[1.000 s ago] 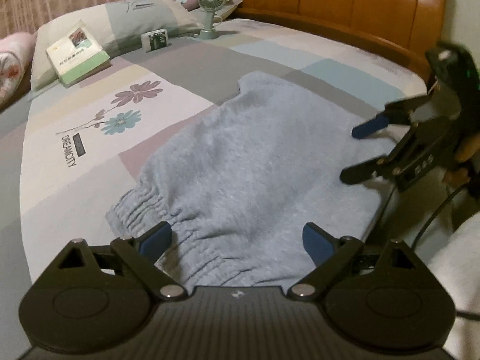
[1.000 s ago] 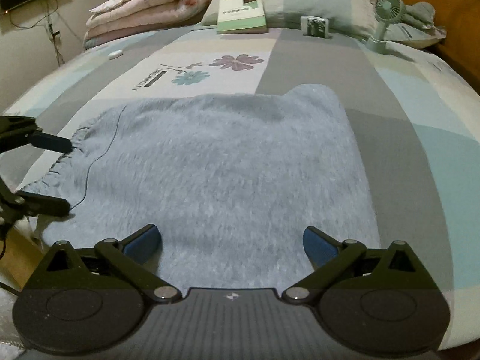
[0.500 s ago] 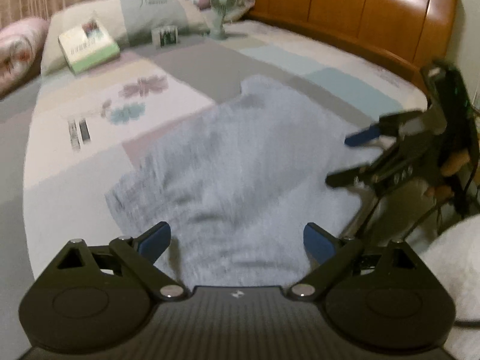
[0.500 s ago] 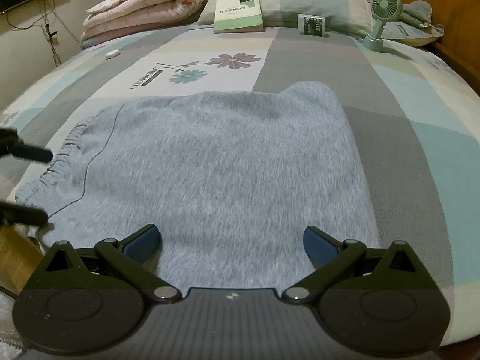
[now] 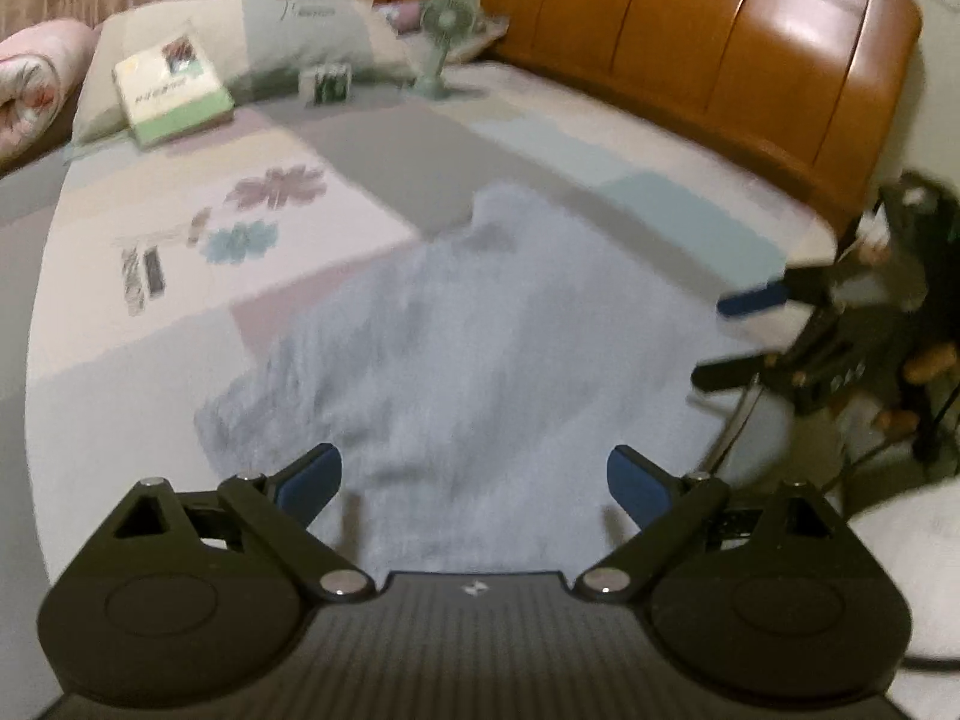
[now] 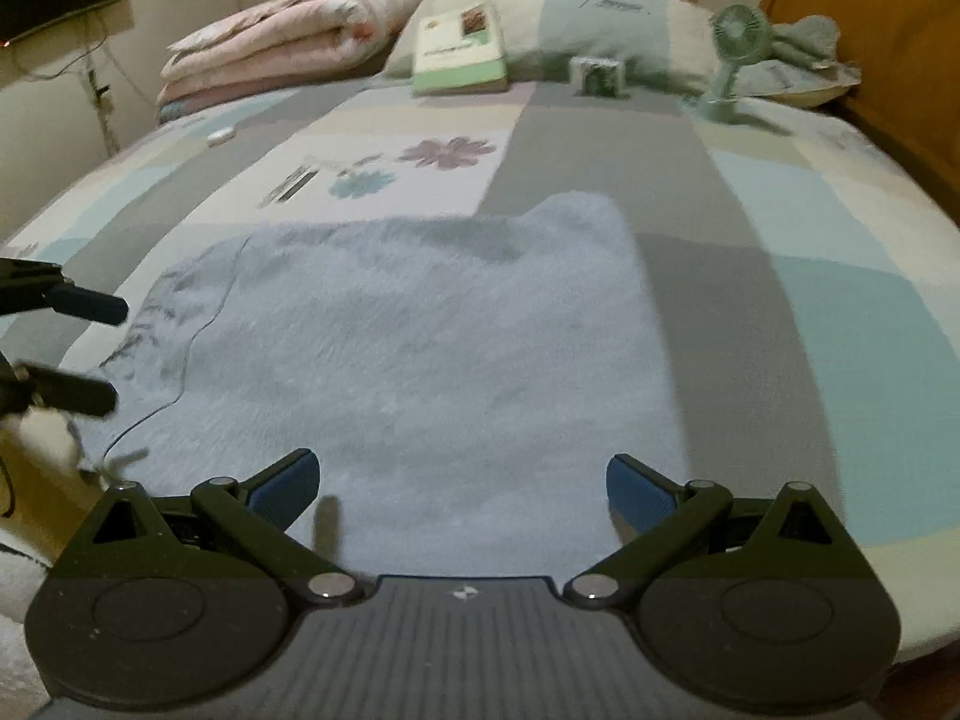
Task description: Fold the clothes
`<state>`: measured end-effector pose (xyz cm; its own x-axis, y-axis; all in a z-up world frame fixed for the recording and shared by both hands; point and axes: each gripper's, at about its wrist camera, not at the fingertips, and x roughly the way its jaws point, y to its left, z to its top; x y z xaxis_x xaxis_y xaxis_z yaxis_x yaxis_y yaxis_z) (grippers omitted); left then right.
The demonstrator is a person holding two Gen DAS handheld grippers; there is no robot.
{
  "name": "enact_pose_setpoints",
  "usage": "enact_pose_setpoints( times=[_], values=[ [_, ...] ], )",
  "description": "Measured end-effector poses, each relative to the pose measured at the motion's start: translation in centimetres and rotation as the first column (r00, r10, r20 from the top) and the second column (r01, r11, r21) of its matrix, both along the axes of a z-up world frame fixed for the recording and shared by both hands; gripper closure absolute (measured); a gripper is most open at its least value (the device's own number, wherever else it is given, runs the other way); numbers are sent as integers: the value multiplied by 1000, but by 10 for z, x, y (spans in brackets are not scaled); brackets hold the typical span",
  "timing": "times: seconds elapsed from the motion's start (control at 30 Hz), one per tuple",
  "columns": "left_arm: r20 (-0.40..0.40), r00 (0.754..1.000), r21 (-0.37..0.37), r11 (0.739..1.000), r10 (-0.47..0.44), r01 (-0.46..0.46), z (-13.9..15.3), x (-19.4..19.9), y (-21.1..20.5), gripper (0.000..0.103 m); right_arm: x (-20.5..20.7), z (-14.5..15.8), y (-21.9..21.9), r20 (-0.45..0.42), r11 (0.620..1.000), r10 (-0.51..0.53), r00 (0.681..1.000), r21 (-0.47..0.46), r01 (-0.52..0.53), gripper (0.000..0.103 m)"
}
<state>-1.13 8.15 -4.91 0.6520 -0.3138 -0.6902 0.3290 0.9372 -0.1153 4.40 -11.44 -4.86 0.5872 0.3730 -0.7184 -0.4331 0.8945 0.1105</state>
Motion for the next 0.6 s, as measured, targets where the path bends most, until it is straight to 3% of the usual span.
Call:
enact_pose_setpoints(
  times=[0.1, 0.23, 0.4, 0.5, 0.6],
  values=[
    [3, 1000, 8, 1000, 2, -2, -3, 11, -8, 8, 9, -10, -10, -53, 999, -49, 997, 14, 49, 0],
    [-111, 993, -7, 999, 43, -44, -24, 18, -5, 8, 5, -19, -19, -58, 995, -74, 996, 59, 77, 0],
    [-101, 991, -75, 992, 91, -99, -7, 6, 12, 8, 4, -9, -23, -83, 992, -78, 993, 94, 85, 0],
    [-118, 979, -110, 978, 166, -179, 1, 3, 32, 8, 7, -4, -25, -100, 987, -80, 992, 132, 93, 0],
    [-197, 947, -165, 944, 253, -287, -3, 2, 56, 8, 11, 0, -26, -115, 978, -82, 990, 183, 102, 0]
  ],
)
